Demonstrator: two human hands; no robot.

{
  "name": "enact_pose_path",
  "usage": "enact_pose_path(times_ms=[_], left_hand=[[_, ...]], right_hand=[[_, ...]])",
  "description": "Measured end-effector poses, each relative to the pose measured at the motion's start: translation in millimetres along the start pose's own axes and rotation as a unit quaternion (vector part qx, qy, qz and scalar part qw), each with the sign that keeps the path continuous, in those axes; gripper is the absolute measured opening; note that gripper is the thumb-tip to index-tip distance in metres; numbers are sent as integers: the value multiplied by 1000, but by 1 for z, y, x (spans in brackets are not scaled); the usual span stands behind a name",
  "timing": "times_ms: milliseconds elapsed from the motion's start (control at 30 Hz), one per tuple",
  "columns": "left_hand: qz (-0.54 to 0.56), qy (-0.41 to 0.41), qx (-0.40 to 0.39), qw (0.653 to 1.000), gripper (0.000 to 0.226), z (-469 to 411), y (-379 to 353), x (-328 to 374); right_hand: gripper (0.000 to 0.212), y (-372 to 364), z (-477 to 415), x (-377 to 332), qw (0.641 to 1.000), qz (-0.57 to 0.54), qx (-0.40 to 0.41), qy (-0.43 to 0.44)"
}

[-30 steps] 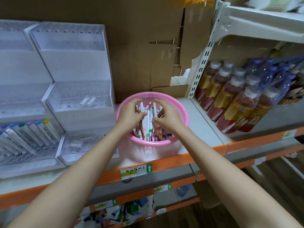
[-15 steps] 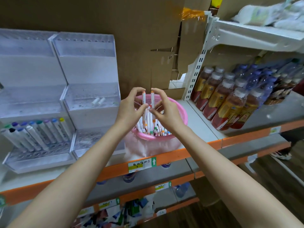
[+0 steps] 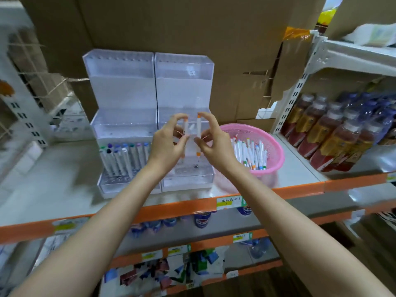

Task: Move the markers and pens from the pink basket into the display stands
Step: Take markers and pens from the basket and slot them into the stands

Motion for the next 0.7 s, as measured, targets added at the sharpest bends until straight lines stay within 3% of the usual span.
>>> enact_pose_path(times_ms=[333, 700], left_hand=[[-17, 3, 20, 1000, 38, 16, 90, -23], [19, 0, 15, 1000, 40, 19, 113, -49]], right_hand=[[62, -64, -6, -69, 999, -22, -2, 25], [55, -103, -6, -94, 1000, -26, 10, 2]])
Point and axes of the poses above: each hand's wrist, its own z-axis away from the middle knuckle, its own y-axis out of the back of the hand, x = y × z, the point moved 4 cm from there along -z, towards the middle knuckle, and after that the axes turned 15 degrees about z, right-handed, at the moved point
